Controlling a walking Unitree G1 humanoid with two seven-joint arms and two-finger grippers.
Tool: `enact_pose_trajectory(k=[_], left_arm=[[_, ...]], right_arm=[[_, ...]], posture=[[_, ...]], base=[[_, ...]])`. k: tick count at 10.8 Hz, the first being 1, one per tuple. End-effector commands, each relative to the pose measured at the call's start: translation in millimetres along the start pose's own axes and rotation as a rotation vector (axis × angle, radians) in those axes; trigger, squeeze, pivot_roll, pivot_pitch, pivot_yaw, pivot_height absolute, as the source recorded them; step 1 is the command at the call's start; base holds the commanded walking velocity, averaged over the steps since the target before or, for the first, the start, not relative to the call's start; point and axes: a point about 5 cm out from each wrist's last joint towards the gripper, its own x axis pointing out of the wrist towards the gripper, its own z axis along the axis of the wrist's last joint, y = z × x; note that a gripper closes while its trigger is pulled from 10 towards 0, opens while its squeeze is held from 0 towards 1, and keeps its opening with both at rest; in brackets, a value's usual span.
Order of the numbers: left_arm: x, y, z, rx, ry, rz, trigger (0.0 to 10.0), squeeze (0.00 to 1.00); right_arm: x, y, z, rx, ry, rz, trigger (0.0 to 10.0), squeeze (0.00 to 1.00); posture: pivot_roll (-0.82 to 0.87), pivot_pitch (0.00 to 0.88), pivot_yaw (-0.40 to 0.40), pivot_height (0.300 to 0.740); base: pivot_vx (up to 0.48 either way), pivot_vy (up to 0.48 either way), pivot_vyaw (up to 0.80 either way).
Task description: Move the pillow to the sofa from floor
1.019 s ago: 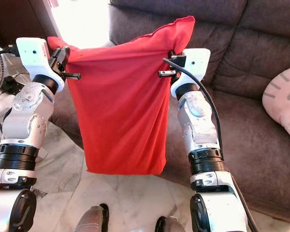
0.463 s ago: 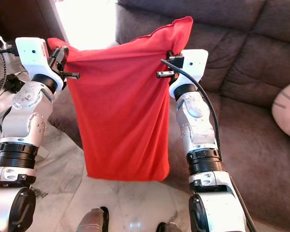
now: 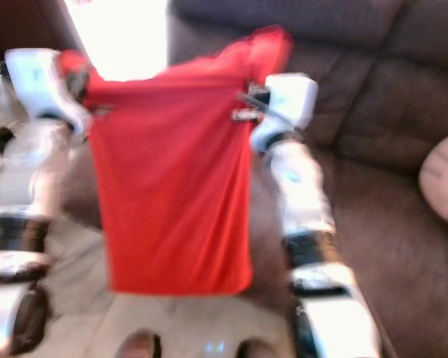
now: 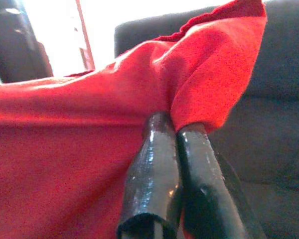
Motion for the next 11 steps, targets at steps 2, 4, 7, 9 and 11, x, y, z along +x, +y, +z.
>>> enact_pose_trajectory(k=[2, 4, 7, 9, 11], left_arm=[[0.3, 18.1, 32, 0.049, -0.138, 0.056, 10.0, 0.0], [-0.4, 19.8, 30, 0.057, -0.133, 0.057, 10.0, 0.0], [1.2, 32.1, 32, 0.095, -0.123, 0.108, 10.0, 0.0], [6.5, 43.3, 31, 0.147, -0.09, 0.137, 10.0, 0.0], [10.0, 41.1, 33, 0.148, -0.093, 0.129, 10.0, 0.0]], right_arm=[[5.2, 5.4, 21, 0.016, -0.095, 0.004, 10.0, 0.0], [4.7, 6.5, 20, 0.018, -0.093, 0.009, 10.0, 0.0], [3.7, 7.9, 17, 0.022, -0.085, 0.016, 10.0, 0.0], [2.4, 9.5, 14, 0.025, -0.073, 0.026, 10.0, 0.0], [2.4, 9.0, 14, 0.026, -0.069, 0.028, 10.0, 0.0]], posture=[[0.14, 0.147, -0.005, 0.703], [0.13, 0.144, -0.002, 0.703], [0.13, 0.146, -0.003, 0.703], [0.14, 0.155, -0.006, 0.703], [0.13, 0.161, -0.007, 0.703]], base=[[0.351, 0.0, 0.0], [0.351, 0.0, 0.0], [0.351, 0.0, 0.0], [0.349, 0.0, 0.0], [0.352, 0.0, 0.0]])
